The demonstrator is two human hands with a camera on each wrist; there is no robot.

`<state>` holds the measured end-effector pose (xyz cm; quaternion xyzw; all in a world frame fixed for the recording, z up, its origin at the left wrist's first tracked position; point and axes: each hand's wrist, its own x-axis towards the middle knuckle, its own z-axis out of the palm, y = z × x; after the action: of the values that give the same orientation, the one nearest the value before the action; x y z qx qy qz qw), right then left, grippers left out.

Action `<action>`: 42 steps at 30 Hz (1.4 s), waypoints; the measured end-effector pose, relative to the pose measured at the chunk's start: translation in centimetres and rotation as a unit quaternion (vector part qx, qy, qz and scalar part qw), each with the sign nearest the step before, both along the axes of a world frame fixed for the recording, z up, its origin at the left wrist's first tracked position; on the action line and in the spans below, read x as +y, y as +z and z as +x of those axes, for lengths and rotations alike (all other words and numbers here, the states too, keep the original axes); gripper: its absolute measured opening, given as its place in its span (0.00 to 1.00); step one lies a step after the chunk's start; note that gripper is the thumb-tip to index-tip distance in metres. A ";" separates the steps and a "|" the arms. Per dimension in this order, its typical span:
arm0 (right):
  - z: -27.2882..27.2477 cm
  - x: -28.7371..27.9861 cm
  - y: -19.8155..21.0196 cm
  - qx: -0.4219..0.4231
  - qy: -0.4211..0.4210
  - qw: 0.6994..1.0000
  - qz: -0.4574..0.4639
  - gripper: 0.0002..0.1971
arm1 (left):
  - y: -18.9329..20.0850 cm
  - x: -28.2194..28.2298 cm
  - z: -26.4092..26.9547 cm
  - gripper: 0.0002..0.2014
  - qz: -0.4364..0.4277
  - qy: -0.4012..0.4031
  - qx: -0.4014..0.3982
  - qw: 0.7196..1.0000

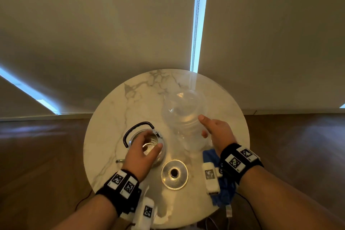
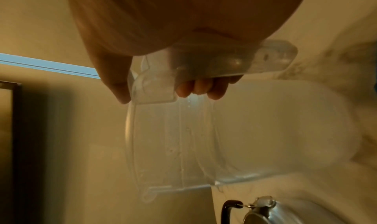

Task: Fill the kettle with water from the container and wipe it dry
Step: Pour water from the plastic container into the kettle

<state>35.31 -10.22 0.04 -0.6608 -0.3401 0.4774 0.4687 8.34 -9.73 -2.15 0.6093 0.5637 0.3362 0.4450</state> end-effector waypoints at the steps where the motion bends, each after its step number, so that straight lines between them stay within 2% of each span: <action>1: -0.2 -0.4 0.4 0.003 0.015 1.000 0.009 0.34 | 0.3 0.5 0.1 0.27 -0.045 0.036 -0.049 0.997; 3: -0.8 -1.4 1.2 0.009 0.044 0.999 0.020 0.34 | 1.0 1.3 0.2 0.31 -0.129 0.079 -0.134 0.979; 6: -2.4 -3.0 2.6 0.028 0.068 0.996 0.041 0.32 | 2.3 1.3 0.4 0.32 -0.206 0.043 -0.242 0.947; 9: -4.3 -4.3 3.7 0.041 0.063 0.996 0.044 0.36 | 3.7 0.1 0.6 0.34 -0.207 -0.030 -0.271 0.939; 13: -6.3 -5.3 4.5 -0.008 0.049 0.998 0.024 0.40 | 3.3 -0.7 -0.1 0.39 -0.216 -0.021 -0.304 0.928; 19: -7.7 -6.3 4.9 0.016 -0.003 0.999 -0.032 0.44 | 1.9 -1.5 -1.4 0.28 -0.259 -0.038 -0.296 0.919; 23: -8.5 -6.8 4.9 -0.012 0.005 0.998 -0.064 0.33 | 0.7 -1.6 -2.0 0.32 -0.303 -0.020 -0.281 0.910; 25: -8.9 -6.8 4.9 -0.032 0.003 0.997 -0.074 0.30 | -0.1 -1.8 -2.2 0.31 -0.325 -0.013 -0.286 0.902; 32: -9.4 -5.9 4.3 -0.108 0.030 0.987 -0.114 0.31 | -1.8 -2.6 -2.4 0.31 -0.387 0.030 -0.289 0.875; 42: -8.6 -3.8 4.2 -0.175 0.082 0.969 -0.152 0.34 | -3.0 -2.3 -2.3 0.35 -0.385 0.063 -0.251 0.886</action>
<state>26.75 -13.99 4.26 -0.7675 -0.3937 0.4371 0.2548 6.08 -12.03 -5.13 0.2484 0.5551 0.2617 0.7494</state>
